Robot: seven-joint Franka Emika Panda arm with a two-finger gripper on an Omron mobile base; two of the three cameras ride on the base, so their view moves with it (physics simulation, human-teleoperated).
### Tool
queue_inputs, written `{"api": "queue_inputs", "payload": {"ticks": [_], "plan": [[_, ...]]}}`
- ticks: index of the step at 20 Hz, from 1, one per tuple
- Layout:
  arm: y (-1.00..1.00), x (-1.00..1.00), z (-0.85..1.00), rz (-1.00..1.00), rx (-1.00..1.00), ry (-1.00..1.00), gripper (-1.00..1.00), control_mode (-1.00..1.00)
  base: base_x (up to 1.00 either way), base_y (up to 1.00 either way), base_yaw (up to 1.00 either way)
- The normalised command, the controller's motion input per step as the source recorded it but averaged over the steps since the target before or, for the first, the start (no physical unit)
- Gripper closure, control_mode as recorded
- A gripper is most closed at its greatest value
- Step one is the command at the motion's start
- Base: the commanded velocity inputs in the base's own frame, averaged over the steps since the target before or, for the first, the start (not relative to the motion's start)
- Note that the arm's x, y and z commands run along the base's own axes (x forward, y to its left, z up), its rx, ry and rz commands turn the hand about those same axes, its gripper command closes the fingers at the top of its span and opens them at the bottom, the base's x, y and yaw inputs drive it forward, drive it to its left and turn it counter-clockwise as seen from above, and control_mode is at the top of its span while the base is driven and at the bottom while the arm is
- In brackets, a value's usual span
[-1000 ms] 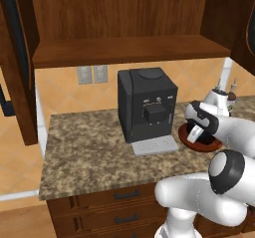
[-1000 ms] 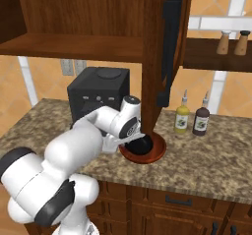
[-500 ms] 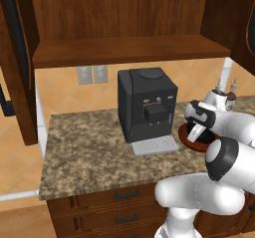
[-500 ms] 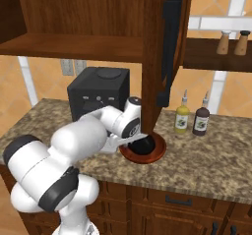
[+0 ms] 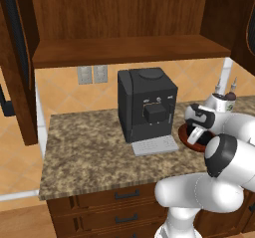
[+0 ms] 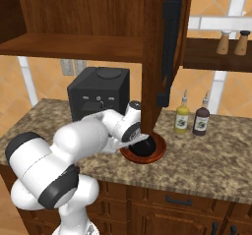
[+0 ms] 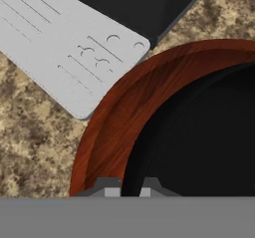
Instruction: Pick up the bowls on the counter and stack them on top of one another in the open cabinet. Place the smaller bowl on top of the larger bowl.
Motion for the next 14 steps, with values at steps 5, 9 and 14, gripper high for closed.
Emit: {"api": "queue_inputs", "payload": {"ticks": [5, 9, 14], "plan": [[0.00, 0.16, 0.00, 0.00, 0.00, -0.09, 1.00, -1.00, 0.00, 0.00, 0.00], [0.00, 0.02, 0.00, 0.00, 0.00, -0.01, 1.00, -1.00, 0.00, 0.00, 0.00], [0.00, 0.00, -0.07, 0.00, 0.00, 0.00, 1.00, -1.00, 0.00, 0.00, 0.00]]}}
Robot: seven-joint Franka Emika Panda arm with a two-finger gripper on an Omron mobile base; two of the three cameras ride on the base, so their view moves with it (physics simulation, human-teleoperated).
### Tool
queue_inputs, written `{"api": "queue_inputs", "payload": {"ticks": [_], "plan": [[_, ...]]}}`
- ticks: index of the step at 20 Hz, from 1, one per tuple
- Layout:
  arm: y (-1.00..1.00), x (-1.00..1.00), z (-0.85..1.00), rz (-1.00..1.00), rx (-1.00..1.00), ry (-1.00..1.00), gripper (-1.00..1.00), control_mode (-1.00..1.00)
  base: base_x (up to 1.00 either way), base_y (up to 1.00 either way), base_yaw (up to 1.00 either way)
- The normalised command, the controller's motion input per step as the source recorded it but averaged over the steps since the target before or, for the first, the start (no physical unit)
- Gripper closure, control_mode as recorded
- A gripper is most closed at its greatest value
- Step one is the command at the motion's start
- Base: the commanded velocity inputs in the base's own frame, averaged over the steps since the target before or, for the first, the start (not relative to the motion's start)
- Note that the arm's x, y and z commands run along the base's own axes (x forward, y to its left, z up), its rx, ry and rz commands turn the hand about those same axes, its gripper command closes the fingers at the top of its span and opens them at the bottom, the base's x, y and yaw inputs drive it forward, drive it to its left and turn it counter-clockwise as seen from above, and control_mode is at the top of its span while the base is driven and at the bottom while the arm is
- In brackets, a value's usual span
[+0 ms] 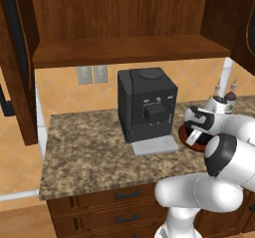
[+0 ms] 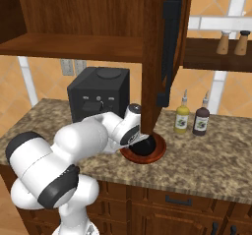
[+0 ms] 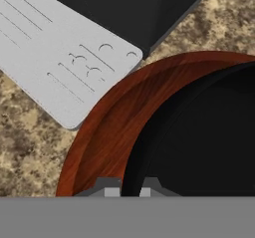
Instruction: Pick up the bowls on the counter and stack them on top of one another in the open cabinet. Place the smaller bowl on top of the larger bowl.
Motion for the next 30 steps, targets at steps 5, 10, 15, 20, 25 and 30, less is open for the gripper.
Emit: {"api": "queue_inputs", "payload": {"ticks": [5, 10, 15, 20, 25, 30], "plan": [[0.00, 0.00, -0.01, 0.00, 0.00, 0.00, 1.00, -1.00, 0.00, 0.00, 0.00], [0.00, 0.00, 0.00, 0.00, 0.00, 0.00, -1.00, -1.00, 0.00, 0.00, 0.00], [0.00, 0.00, 0.01, 0.00, 0.00, 0.00, -1.00, -1.00, 0.00, 0.00, 0.00], [0.00, -0.30, 0.46, 0.00, -0.01, -0.01, -1.00, -1.00, 0.00, 0.00, 0.00], [0.01, -0.32, 0.49, 0.00, -0.04, 0.00, -1.00, -1.00, 0.00, 0.00, 0.00], [-0.02, -0.41, 0.20, -0.16, -0.10, 0.04, -1.00, -1.00, 0.00, 0.00, 0.00]]}}
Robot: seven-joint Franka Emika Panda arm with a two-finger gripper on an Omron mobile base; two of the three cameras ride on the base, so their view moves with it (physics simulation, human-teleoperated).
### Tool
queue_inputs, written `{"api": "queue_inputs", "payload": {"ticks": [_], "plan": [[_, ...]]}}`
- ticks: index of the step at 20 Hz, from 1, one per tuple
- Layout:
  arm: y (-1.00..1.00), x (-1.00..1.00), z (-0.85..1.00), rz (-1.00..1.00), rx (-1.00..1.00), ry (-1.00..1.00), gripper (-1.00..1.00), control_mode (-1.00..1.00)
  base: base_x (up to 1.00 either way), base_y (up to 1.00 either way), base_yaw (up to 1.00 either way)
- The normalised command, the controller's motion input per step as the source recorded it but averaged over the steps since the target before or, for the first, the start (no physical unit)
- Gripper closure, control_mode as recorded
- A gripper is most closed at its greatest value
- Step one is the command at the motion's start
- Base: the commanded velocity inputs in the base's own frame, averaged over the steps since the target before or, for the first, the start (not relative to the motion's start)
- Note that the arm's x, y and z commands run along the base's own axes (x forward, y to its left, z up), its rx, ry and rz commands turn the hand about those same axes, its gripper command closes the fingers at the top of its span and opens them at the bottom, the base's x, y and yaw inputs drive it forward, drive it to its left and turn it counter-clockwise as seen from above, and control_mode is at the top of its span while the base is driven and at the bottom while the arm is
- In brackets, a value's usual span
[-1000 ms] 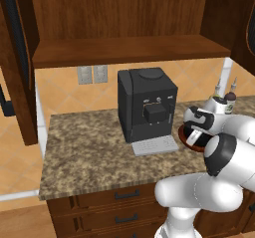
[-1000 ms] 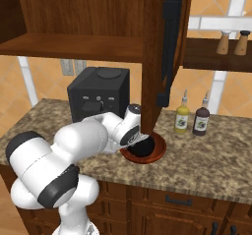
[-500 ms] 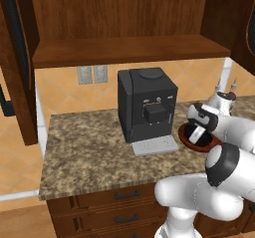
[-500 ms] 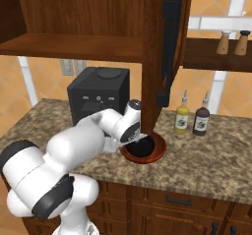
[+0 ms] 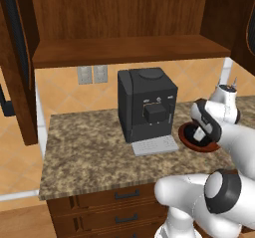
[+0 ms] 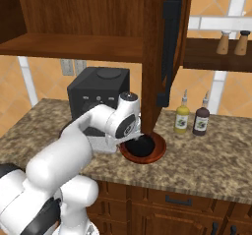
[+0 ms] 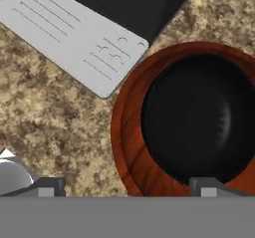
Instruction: Pick up the bowls on the counter and stack them on top of one another in the open cabinet. Place the smaller bowl on top of the larger bowl.
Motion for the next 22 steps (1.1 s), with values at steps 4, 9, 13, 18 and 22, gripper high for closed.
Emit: {"api": "queue_inputs", "payload": {"ticks": [4, 9, 13, 18, 22], "plan": [[-0.42, -0.52, 0.00, -0.43, 0.01, 0.00, -1.00, -1.00, 0.00, 0.00, 0.00], [-0.52, -0.28, 0.00, -0.51, 0.04, 0.00, -1.00, -1.00, 0.00, 0.00, 0.00], [-0.50, 0.00, 0.11, -0.48, 0.14, 0.00, -1.00, -1.00, 0.00, 0.00, 0.00], [-0.54, 0.06, 0.01, -0.36, 0.33, 0.02, -1.00, -1.00, 0.00, 0.00, 0.00], [-0.19, 0.49, 0.00, -0.19, 0.14, 0.10, -1.00, -1.00, 0.00, 0.00, 0.00]]}}
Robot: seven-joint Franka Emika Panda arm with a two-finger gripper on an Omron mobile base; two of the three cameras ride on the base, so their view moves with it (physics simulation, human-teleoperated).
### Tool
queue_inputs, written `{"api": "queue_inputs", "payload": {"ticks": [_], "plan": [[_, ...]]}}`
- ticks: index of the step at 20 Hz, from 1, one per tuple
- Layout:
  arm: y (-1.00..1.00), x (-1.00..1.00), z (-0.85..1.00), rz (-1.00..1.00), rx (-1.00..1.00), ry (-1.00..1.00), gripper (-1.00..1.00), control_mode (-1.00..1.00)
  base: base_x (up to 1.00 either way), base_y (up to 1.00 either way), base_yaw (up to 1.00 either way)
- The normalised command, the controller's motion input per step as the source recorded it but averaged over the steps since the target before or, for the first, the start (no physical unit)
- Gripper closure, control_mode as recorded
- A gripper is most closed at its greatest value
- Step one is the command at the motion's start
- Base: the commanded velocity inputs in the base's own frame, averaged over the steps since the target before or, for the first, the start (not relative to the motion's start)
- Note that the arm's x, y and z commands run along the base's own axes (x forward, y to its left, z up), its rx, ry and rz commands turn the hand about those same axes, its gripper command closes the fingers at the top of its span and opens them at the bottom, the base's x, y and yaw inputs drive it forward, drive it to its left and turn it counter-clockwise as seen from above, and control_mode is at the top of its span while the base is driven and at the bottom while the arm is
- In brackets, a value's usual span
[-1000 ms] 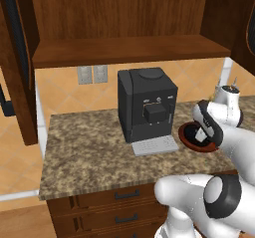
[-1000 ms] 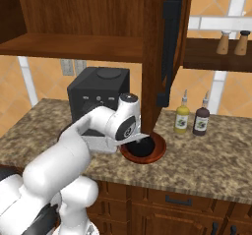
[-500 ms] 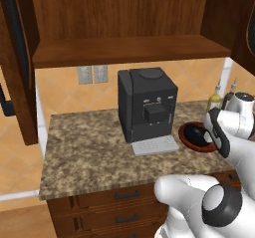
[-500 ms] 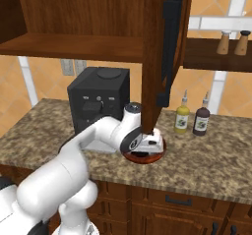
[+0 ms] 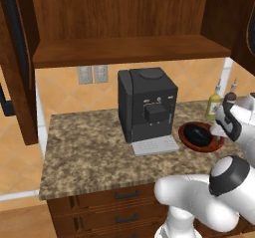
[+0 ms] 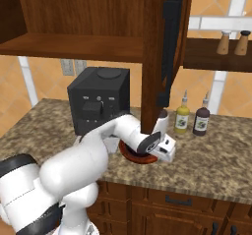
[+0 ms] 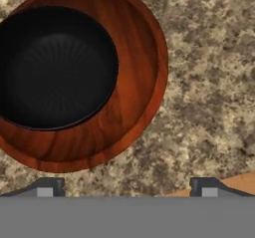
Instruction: Pick up the bowls on the counter and stack them on top of one another in the open cabinet. Place the smaller bowl on top of the larger bowl.
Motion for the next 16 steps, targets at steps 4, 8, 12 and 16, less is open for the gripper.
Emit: {"api": "queue_inputs", "payload": {"ticks": [4, 8, 12, 16], "plan": [[-0.02, 0.23, -0.05, -0.08, 0.00, 0.17, -1.00, -1.00, 0.00, 0.00, 0.00], [0.00, 0.27, -0.54, -0.05, 0.02, 0.02, -1.00, -1.00, 0.00, 0.00, 0.00], [-0.02, 0.19, -0.43, -0.04, 0.02, -0.02, -1.00, -1.00, 0.00, 0.00, 0.00], [-0.13, 0.11, -0.10, -0.05, 0.00, 0.00, -1.00, -1.00, 0.00, 0.00, 0.00]]}}
